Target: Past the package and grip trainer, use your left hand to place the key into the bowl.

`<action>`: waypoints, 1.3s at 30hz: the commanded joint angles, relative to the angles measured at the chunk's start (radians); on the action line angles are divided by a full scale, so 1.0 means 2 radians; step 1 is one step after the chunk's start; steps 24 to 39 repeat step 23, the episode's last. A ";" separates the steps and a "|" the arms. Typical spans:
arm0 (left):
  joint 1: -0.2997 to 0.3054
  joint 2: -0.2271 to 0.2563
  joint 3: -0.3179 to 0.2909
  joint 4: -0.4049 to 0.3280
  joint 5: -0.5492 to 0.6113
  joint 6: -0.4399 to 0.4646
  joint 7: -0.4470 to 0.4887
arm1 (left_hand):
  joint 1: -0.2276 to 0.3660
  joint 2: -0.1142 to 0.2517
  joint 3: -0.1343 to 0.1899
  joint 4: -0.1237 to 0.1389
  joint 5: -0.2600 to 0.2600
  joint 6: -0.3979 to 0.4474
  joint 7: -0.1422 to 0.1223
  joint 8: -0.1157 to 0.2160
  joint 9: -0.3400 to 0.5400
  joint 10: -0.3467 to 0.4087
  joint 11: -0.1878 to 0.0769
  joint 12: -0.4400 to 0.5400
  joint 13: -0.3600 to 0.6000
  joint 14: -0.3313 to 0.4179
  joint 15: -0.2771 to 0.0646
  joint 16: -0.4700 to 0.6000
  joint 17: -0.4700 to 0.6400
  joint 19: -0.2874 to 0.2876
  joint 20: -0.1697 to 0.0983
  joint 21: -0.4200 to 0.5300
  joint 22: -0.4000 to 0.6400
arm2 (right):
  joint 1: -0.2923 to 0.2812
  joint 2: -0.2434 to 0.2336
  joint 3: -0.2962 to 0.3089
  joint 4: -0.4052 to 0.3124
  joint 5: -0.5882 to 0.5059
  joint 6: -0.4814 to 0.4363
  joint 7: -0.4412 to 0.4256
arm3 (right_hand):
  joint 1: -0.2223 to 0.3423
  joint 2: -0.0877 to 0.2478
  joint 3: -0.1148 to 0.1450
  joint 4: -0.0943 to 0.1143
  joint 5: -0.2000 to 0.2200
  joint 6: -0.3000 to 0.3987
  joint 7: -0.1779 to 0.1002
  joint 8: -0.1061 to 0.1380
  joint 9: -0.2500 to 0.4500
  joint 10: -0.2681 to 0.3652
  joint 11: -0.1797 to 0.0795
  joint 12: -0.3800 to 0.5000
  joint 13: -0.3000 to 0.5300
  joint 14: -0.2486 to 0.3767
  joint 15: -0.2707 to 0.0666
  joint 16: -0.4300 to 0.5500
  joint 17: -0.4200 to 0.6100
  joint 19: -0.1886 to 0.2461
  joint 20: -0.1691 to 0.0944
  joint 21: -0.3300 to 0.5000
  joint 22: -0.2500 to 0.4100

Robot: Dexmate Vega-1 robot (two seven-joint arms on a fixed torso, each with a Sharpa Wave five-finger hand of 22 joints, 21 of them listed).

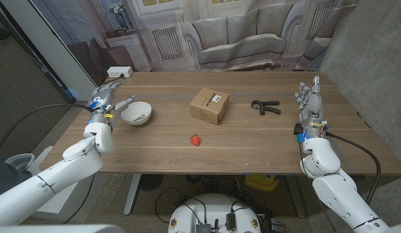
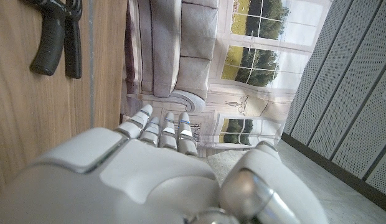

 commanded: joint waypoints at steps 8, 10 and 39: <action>-0.004 0.028 -0.009 -0.030 -0.017 0.024 -0.028 | -0.009 -0.002 -0.008 0.004 0.005 0.005 0.005 0.009 0.002 -0.003 0.002 0.001 0.001 -0.009 -0.004 0.000 0.001 -0.005 0.004 -0.001 0.002 | -0.013 0.001 0.006 -0.007 -0.006 0.008 0.000 | 0.003 0.002 -0.004 0.000 0.000 0.002 0.001 -0.002 0.001 0.000 -0.001 0.002 0.002 0.001 0.002 -0.001 0.001 0.002 0.000 -0.001 0.002; -0.003 0.033 -0.011 -0.035 -0.017 0.025 -0.030 | -0.010 -0.002 -0.009 0.004 0.005 0.008 0.006 0.010 0.002 -0.006 0.003 0.000 0.001 -0.011 -0.004 0.000 0.001 -0.006 0.004 -0.001 0.002 | -0.013 0.002 0.005 -0.008 -0.006 0.007 0.000 | 0.003 0.002 -0.004 0.000 0.000 0.002 0.001 -0.002 0.001 0.000 0.000 0.003 0.002 0.001 0.002 -0.001 0.001 0.002 0.000 -0.001 0.002; -0.017 0.041 -0.001 -0.052 -0.008 0.045 -0.040 | -0.014 -0.003 -0.012 0.005 0.007 0.013 0.008 0.013 0.002 -0.010 0.002 0.000 0.000 -0.016 -0.003 0.000 0.001 -0.010 0.003 -0.002 0.002 | -0.004 0.000 0.002 -0.001 0.003 -0.001 0.007 | 0.003 0.002 -0.005 -0.001 0.000 0.002 0.001 -0.001 0.001 0.000 0.000 0.002 0.002 0.001 0.003 -0.001 0.001 0.002 0.000 -0.001 0.002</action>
